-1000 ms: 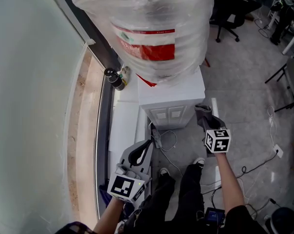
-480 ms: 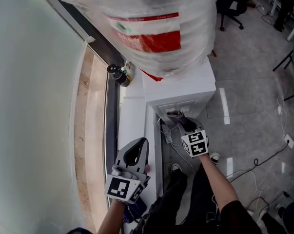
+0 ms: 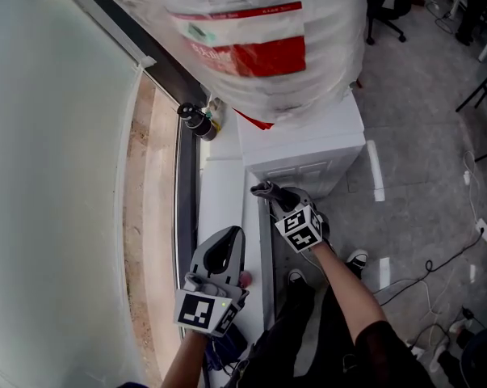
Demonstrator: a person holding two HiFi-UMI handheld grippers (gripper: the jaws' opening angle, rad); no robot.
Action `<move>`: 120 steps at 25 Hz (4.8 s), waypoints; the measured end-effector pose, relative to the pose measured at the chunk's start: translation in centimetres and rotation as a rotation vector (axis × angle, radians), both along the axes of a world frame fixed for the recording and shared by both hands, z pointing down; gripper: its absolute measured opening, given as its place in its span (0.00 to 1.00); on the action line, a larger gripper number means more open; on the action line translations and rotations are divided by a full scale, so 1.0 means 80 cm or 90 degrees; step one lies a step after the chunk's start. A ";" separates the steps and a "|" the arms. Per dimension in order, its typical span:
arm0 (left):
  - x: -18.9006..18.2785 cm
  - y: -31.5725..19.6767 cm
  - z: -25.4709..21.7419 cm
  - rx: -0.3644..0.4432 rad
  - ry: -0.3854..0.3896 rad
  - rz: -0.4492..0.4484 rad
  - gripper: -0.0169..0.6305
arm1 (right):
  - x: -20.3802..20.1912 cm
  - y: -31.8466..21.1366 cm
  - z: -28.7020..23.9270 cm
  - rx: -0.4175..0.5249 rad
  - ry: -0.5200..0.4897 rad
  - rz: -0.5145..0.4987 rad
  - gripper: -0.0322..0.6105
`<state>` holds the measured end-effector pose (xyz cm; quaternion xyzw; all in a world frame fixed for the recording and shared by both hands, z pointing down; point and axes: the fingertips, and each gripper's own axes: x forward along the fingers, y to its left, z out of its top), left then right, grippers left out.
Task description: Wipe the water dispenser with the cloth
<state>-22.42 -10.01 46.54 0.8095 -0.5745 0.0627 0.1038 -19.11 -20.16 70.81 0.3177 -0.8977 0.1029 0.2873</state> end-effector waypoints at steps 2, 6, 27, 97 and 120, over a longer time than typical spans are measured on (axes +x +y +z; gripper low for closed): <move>0.008 -0.001 0.007 0.002 0.000 0.012 0.05 | 0.013 -0.006 0.006 0.000 0.014 0.013 0.22; 0.025 -0.004 0.034 -0.001 -0.036 0.043 0.05 | 0.049 -0.022 0.012 0.001 0.036 0.047 0.22; 0.115 -0.040 0.113 -0.046 -0.064 0.148 0.05 | 0.316 -0.070 0.026 -0.005 0.085 0.300 0.22; 0.068 -0.068 0.299 -0.086 -0.108 0.105 0.05 | 0.082 0.010 0.318 -0.128 0.037 0.069 0.23; 0.111 -0.053 0.238 -0.090 -0.102 0.129 0.05 | 0.323 -0.079 0.239 -0.093 0.133 0.260 0.23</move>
